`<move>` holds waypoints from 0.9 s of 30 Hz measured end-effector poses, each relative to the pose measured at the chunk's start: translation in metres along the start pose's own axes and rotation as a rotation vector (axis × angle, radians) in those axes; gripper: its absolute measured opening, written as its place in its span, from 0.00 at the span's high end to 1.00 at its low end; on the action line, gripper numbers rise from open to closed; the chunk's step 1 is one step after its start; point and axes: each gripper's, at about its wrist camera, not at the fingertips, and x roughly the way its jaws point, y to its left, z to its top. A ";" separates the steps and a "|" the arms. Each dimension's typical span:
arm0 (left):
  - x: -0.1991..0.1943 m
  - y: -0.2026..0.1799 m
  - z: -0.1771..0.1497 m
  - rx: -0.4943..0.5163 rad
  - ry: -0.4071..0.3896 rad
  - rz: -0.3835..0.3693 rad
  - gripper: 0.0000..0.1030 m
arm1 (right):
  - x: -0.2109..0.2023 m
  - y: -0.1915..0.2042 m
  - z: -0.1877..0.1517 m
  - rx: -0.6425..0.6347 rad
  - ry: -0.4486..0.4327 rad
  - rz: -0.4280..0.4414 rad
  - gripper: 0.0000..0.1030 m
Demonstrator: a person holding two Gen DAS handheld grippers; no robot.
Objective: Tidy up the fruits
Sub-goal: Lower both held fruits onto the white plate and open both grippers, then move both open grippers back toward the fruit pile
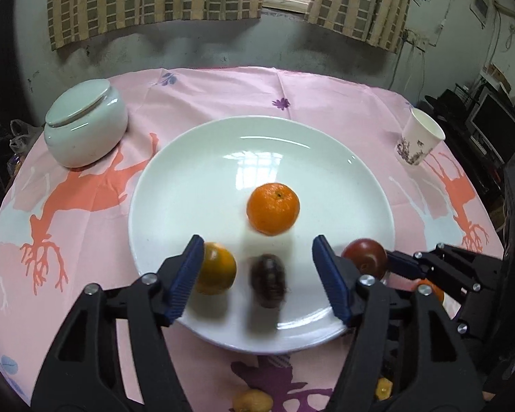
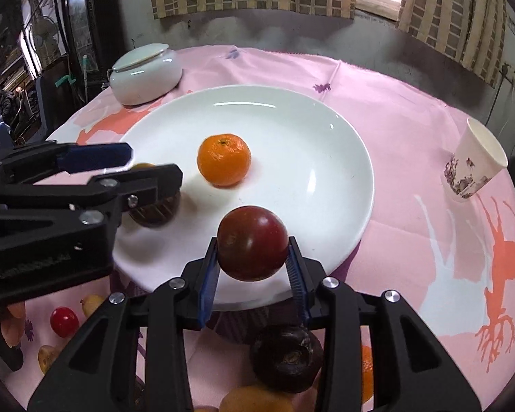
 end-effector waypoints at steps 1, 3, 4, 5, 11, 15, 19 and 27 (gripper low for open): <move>-0.003 0.003 0.001 -0.020 -0.009 0.002 0.28 | -0.001 -0.002 -0.001 0.015 -0.006 0.003 0.62; -0.012 0.008 0.000 -0.042 -0.015 -0.003 0.25 | -0.009 -0.005 -0.005 0.041 -0.040 0.009 0.48; -0.018 0.009 -0.002 -0.046 -0.021 -0.002 0.23 | -0.016 -0.007 -0.007 0.055 -0.061 0.009 0.44; -0.024 0.010 -0.005 -0.045 -0.028 0.001 0.21 | -0.026 -0.009 -0.010 0.069 -0.089 0.016 0.40; -0.072 0.008 -0.031 0.020 -0.074 0.036 0.14 | -0.076 -0.019 -0.037 0.113 -0.143 0.051 0.36; -0.107 0.000 -0.059 0.096 -0.132 0.070 0.09 | -0.109 -0.027 -0.066 0.159 -0.165 0.073 0.34; -0.121 -0.012 -0.091 0.150 -0.114 0.086 0.08 | -0.128 -0.025 -0.095 0.176 -0.160 0.049 0.33; -0.133 -0.017 -0.158 0.128 -0.097 0.159 0.05 | -0.148 -0.007 -0.148 0.196 -0.154 0.052 0.31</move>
